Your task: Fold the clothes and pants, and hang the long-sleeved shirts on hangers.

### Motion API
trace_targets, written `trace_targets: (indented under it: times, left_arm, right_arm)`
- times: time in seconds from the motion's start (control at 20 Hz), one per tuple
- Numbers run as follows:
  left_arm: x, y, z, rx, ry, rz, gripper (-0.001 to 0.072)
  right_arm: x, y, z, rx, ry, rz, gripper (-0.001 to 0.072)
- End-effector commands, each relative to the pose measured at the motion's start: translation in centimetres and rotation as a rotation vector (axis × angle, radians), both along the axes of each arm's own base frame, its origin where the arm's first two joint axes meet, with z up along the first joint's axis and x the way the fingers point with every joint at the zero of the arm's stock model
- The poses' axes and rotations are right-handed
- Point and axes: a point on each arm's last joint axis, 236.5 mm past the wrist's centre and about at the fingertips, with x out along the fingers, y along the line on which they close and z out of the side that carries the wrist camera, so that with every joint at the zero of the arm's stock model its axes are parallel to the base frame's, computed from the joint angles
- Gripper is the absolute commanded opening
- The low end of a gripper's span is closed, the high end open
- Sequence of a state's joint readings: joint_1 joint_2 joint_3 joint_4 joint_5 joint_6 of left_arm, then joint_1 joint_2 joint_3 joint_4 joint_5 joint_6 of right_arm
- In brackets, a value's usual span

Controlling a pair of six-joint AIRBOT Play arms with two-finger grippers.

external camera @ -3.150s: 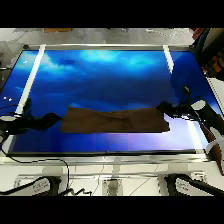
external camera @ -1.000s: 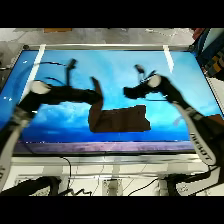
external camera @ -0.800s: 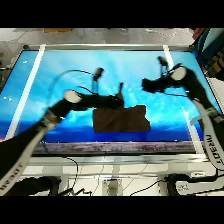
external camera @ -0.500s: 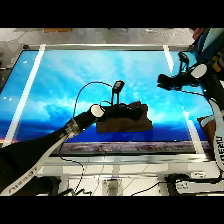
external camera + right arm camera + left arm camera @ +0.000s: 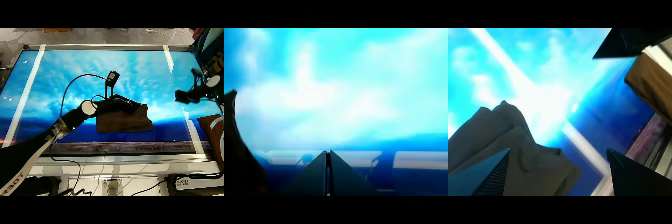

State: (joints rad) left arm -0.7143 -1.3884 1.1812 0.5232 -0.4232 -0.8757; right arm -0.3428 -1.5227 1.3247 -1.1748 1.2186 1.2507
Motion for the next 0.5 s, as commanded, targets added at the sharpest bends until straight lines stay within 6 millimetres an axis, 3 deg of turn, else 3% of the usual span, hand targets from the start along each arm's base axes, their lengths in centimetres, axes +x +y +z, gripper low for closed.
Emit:
trace_targets:
  times: [0.0, 0.1, 0.25, 0.3, 0.45]
  left_arm:
    - [-1.5, 0.8, -0.1, 0.071, -0.028, -0.085, 0.0695]
    - [-1.7, 0.7, -0.2, 0.072, -0.026, -0.091, 0.0695]
    - [-1.9, 0.5, -0.4, 0.075, -0.021, -0.098, 0.0695]
    - [-1.9, 0.5, -0.4, 0.076, -0.02, -0.099, 0.0695]
    - [-1.8, 0.4, -1.0, 0.083, -0.011, -0.1, 0.0695]
  right_arm:
    - [-2.9, 5.4, -2.4, 0.387, -0.024, 0.068, 0.0046]
    - [-3.5, 7.1, -4.7, 0.462, -0.007, -0.022, 0.0482]
    - [-4.1, 9.1, -8.1, 0.433, 0.017, -0.082, 0.0506]
    - [-4.0, 9.6, -8.9, 0.416, 0.027, -0.114, 0.0558]
    - [-3.3, 12.5, -9.1, 0.423, 0.033, -0.121, 0.064]
